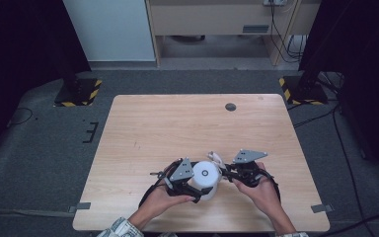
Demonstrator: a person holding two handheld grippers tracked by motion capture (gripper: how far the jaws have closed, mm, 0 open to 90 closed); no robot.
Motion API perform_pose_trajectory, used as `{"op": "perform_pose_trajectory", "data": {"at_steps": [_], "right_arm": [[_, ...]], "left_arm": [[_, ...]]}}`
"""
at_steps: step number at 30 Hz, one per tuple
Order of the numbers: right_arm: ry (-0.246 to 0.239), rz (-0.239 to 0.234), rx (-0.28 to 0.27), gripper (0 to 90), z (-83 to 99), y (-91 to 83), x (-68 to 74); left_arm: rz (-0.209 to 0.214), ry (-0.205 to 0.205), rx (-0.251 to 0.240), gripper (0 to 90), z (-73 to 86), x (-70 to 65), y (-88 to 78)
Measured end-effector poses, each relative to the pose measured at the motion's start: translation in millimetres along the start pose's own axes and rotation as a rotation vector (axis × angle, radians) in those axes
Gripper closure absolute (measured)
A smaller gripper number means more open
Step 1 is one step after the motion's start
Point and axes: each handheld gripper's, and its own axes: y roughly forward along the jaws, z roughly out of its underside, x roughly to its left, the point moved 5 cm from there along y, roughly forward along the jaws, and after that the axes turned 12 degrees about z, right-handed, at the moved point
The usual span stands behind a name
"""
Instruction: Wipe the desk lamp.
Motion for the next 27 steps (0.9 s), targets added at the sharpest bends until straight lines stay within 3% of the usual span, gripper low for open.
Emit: {"op": "perform_pose_trajectory", "data": {"at_steps": [4, 6, 8, 11, 15, 16, 17, 19, 23, 26, 27], "right_arm": [[0.016, -0.027, 0.019, 77.3, 4.6, 2.3, -1.2], [-0.005, -0.024, 0.115, 77.2, 18.1, 12.7, -1.2], [-0.018, -0.014, 0.145, 77.4, 22.4, 17.0, -0.4], [-0.015, -0.018, 0.149, 77.4, 22.5, 17.3, -0.8], [-0.005, -0.018, 0.106, 77.5, 17.0, 12.1, -0.9], [0.013, -0.025, 0.031, 77.5, 6.8, 3.8, -1.1], [0.024, -0.031, -0.008, 77.5, 1.9, -0.1, -1.1], [0.031, -0.036, -0.037, 77.4, -1.6, -3.3, -1.4], [0.033, -0.045, 0.028, 77.3, 7.4, 4.8, -2.3], [-0.013, -0.018, 0.153, 77.4, 25.2, 18.4, -0.7], [-0.015, -0.017, 0.153, 77.5, 25.6, 18.2, -0.7]], "left_arm": [[-0.001, 0.0, 0.002, 7.4, -0.1, -0.4, 0.2], [-0.001, 0.0, 0.002, 7.4, -0.1, -0.4, 0.2], [-0.001, 0.001, 0.003, 7.4, -0.2, -0.3, 0.2], [0.0, 0.001, 0.004, 7.5, -0.2, -0.4, 0.2], [0.003, 0.002, 0.005, 7.5, -0.3, -0.4, 0.2], [0.006, 0.004, 0.006, 7.4, -0.3, -0.8, 0.1], [0.006, 0.004, 0.006, 7.5, -0.3, -0.8, 0.1], [0.006, 0.003, 0.006, 7.4, -0.3, -0.9, 0.2], [0.003, 0.001, 0.006, 7.4, -0.3, -1.1, 0.4], [0.002, -0.001, 0.004, 7.4, -0.3, -1.0, 0.6], [0.004, -0.001, 0.002, 7.4, -0.4, -0.8, 1.1]]}}
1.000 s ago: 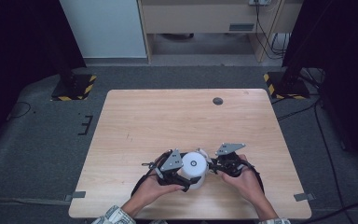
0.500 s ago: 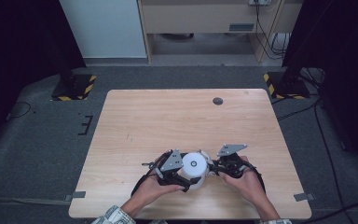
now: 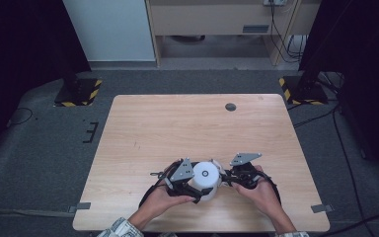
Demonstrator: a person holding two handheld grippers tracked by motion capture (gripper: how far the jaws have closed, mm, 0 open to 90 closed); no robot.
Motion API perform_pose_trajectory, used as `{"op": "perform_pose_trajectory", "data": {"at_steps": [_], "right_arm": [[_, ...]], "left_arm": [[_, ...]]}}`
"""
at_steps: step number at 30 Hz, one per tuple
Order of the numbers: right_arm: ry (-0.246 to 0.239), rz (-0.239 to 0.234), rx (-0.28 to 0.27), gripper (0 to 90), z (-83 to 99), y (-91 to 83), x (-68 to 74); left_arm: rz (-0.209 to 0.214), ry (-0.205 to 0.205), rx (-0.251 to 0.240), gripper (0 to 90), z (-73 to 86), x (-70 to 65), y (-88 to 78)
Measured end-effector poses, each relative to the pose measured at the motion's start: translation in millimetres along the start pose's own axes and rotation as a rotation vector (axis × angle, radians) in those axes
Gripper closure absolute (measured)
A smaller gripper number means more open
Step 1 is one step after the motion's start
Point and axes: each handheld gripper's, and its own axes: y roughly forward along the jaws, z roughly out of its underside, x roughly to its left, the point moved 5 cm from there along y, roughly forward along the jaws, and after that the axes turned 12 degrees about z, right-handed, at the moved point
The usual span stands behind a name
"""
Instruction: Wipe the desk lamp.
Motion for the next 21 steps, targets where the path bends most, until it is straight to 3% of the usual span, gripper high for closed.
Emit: {"op": "perform_pose_trajectory", "data": {"at_steps": [3, 5, 6, 7, 9, 12, 13, 17, 21], "right_arm": [[0.009, 0.006, -0.014, 77.5, -0.8, -2.1, -0.5], [0.022, 0.003, -0.07, 77.5, -6.5, -10.6, -1.5], [0.022, 0.003, -0.07, 77.5, -6.5, -10.6, -1.5], [0.031, -0.009, -0.122, 77.5, -12.1, -16.5, -2.6], [0.042, -0.017, -0.143, 77.5, -14.3, -18.9, -3.1], [0.05, -0.03, -0.137, 77.5, -12.7, -17.0, -3.5], [0.041, -0.032, -0.1, 77.5, -9.6, -12.9, -3.6], [0.034, -0.017, -0.054, 77.5, -4.6, -7.0, -3.4], [0.045, -0.028, -0.107, 77.6, -9.4, -12.9, -4.7]], "left_arm": [[0.001, 0.0, 0.001, 7.4, -0.7, 0.3, 1.3], [-0.002, 0.003, 0.001, 7.4, -0.8, -0.3, 1.9], [-0.002, 0.003, 0.001, 7.4, -0.8, -0.3, 1.9], [0.0, 0.0, -0.002, 7.4, -0.8, -0.1, 2.0], [0.001, -0.003, -0.004, 7.4, -0.9, 0.1, 2.0], [-0.002, -0.001, -0.002, 7.5, -0.9, -0.5, 1.8], [-0.002, -0.002, -0.002, 7.5, -1.0, -0.9, 1.9], [0.002, -0.004, -0.004, 7.5, -1.2, -0.8, 2.8], [0.003, -0.002, -0.004, 7.5, -1.6, -0.8, 3.5]]}}
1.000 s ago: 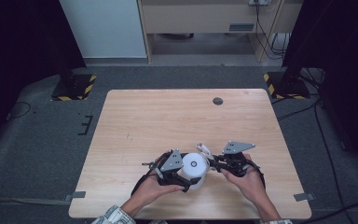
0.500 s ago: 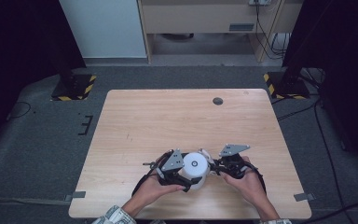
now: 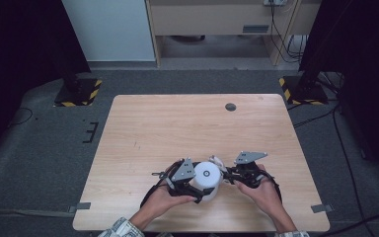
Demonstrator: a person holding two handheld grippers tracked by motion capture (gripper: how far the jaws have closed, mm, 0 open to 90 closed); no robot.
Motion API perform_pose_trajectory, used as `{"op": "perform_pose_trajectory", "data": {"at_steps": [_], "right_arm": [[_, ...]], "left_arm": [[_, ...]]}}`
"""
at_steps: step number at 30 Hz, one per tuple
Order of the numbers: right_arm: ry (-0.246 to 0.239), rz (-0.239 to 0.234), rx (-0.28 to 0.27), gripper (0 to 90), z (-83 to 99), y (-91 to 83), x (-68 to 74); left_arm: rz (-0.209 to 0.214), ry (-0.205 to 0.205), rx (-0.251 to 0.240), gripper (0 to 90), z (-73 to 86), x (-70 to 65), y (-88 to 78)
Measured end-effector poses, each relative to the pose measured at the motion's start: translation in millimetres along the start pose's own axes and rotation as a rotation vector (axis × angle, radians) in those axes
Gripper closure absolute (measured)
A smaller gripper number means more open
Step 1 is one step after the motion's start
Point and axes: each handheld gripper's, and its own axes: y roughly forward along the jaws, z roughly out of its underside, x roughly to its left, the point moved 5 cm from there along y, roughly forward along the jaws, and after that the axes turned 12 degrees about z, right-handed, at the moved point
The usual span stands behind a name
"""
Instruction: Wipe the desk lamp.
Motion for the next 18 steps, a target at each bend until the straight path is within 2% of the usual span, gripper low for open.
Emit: {"op": "perform_pose_trajectory", "data": {"at_steps": [2, 5, 6, 9, 10, 13, 15, 16, 17, 18], "right_arm": [[0.009, -0.001, -0.061, 77.6, -8.3, -6.8, -0.1], [0.014, -0.007, -0.052, 77.5, -6.6, -6.3, 0.0], [0.007, -0.002, -0.017, 77.5, -2.1, -3.0, -0.8], [0.004, 0.002, 0.01, 77.5, 1.8, 0.4, -1.2], [0.0, 0.01, 0.04, 77.5, 4.6, 3.6, -1.4], [-0.002, 0.024, 0.061, 77.5, 6.1, 5.9, -1.0], [0.001, 0.025, 0.05, 77.6, 4.4, 5.1, -0.9], [0.013, 0.015, 0.009, 77.5, -0.4, 0.4, -1.4], [0.013, 0.015, 0.009, 77.5, -0.4, 0.4, -1.4], [0.049, -0.004, -0.05, 77.6, -7.3, -6.6, -2.8]], "left_arm": [[-0.002, -0.001, 0.002, 7.5, -0.3, -0.5, 0.5], [-0.003, -0.003, 0.003, 7.4, -0.5, -0.7, 0.8], [0.001, -0.001, 0.002, 7.4, -0.5, -0.2, 1.0], [0.003, 0.0, 0.002, 7.4, -0.5, 0.1, 1.2], [0.003, 0.0, 0.002, 7.4, -0.6, 0.3, 1.3], [0.003, 0.0, 0.001, 7.5, -0.8, 0.3, 1.6], [0.004, 0.0, 0.002, 7.4, -1.0, 0.5, 1.8], [0.005, 0.0, 0.003, 7.5, -1.0, 0.5, 1.8], [0.005, 0.0, 0.002, 7.5, -1.0, 0.5, 1.9], [0.006, 0.001, 0.002, 7.4, -1.2, 0.8, 2.4]]}}
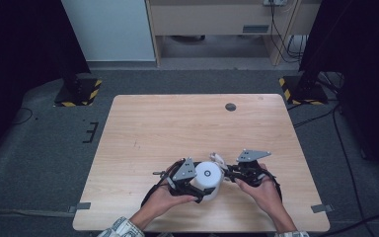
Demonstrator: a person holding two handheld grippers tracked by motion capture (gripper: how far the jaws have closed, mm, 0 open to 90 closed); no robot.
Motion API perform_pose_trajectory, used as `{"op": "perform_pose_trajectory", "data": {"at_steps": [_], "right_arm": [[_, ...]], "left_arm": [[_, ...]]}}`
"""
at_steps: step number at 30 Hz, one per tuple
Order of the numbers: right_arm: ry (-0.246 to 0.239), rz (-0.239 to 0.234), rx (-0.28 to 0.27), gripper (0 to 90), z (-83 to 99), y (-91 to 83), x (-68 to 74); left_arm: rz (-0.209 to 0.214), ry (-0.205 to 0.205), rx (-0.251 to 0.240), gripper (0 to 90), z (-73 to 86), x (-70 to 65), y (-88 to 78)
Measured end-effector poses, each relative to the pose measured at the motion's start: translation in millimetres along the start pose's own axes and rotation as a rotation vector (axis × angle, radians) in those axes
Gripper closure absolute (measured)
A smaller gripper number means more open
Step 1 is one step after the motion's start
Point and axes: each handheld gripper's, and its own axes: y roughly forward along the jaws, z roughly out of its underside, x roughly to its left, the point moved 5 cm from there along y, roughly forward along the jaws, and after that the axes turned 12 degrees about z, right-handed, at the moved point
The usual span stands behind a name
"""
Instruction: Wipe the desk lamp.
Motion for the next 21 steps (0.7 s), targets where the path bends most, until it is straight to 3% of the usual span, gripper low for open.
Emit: {"op": "perform_pose_trajectory", "data": {"at_steps": [2, 5, 6, 7, 8, 9, 11, 12, 13, 14, 15, 16, 19, 20, 21], "right_arm": [[0.014, -0.009, -0.029, 77.6, -4.3, -3.8, 0.0], [0.005, -0.009, -0.009, 77.6, -1.3, -1.6, 0.1], [-0.018, 0.001, 0.039, 77.5, 5.7, 4.0, -0.9], [-0.018, 0.001, 0.039, 77.5, 5.7, 4.0, -0.9], [-0.034, 0.015, 0.092, 77.5, 12.6, 8.9, -1.0], [-0.041, 0.019, 0.1, 77.5, 14.3, 10.5, -1.2], [-0.039, 0.019, 0.1, 77.5, 14.1, 10.3, -0.9], [-0.032, 0.013, 0.063, 77.5, 8.8, 5.9, 0.1], [-0.032, 0.013, 0.063, 77.5, 8.8, 5.9, 0.1], [-0.014, -0.002, 0.004, 77.5, 1.0, -1.7, 0.2], [-0.014, -0.002, 0.004, 77.5, 1.0, -1.7, 0.2], [-0.004, -0.011, -0.03, 77.6, -3.3, -6.2, 0.4], [-0.005, -0.014, -0.016, 77.5, -0.4, -4.0, 0.2], [-0.014, -0.007, 0.036, 77.5, 6.2, 1.7, -0.9], [-0.014, -0.007, 0.036, 77.5, 6.2, 1.7, -0.9]], "left_arm": [[0.0, -0.001, -0.001, 7.5, -0.1, 0.1, 0.3], [-0.001, -0.001, -0.001, 7.5, -0.1, 0.1, 0.3], [-0.001, 0.0, 0.0, 7.4, -0.1, 0.1, 0.3], [-0.001, 0.0, 0.0, 7.5, -0.1, 0.1, 0.3], [-0.002, -0.001, 0.001, 7.4, -0.2, 0.1, 0.3], [-0.002, -0.001, 0.001, 7.4, -0.2, 0.1, 0.3], [-0.002, -0.001, 0.001, 7.4, -0.2, 0.1, 0.3], [0.0, -0.001, 0.001, 7.5, -0.2, 0.2, 0.4], [0.0, -0.001, 0.001, 7.4, -0.2, 0.2, 0.4], [0.002, -0.001, 0.001, 7.4, -0.2, 0.4, 0.4], [0.002, -0.001, 0.001, 7.4, -0.2, 0.4, 0.4], [0.001, -0.002, 0.001, 7.4, -0.3, 0.3, 0.5], [0.001, -0.002, 0.001, 7.4, -0.3, 0.3, 0.5], [0.0, -0.001, 0.002, 7.5, -0.4, 0.3, 0.5], [0.0, -0.001, 0.002, 7.4, -0.4, 0.3, 0.5]]}}
